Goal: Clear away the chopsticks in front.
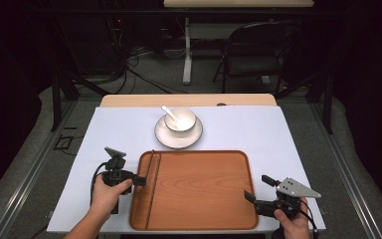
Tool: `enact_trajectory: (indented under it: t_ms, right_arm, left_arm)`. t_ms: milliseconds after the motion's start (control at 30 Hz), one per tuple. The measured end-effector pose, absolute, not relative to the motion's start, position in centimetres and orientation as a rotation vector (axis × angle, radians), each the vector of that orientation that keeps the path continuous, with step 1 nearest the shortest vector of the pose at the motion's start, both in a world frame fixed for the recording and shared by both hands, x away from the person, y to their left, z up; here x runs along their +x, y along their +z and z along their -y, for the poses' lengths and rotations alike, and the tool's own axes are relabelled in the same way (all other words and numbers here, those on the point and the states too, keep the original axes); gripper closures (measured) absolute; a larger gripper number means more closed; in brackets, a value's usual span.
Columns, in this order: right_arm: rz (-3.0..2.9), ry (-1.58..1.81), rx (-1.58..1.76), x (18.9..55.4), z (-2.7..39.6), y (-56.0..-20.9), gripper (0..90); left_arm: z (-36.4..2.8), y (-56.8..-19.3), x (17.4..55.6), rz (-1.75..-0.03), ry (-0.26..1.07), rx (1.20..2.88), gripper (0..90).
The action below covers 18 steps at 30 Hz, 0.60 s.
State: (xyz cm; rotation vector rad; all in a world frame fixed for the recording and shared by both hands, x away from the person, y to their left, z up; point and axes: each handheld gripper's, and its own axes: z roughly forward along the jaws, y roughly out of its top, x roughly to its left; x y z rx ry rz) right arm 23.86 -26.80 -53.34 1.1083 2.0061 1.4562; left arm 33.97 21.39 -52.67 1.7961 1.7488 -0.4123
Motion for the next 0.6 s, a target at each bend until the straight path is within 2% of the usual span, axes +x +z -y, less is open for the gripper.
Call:
enact_trajectory:
  t_ms: [600]
  right_arm:
    - [-2.006, 1.458, 1.11, 23.8, 26.8, -53.3, 14.6]
  left_arm:
    - [-20.7, -53.9, 34.1, -1.776, -0.408, 1.837, 84.7]
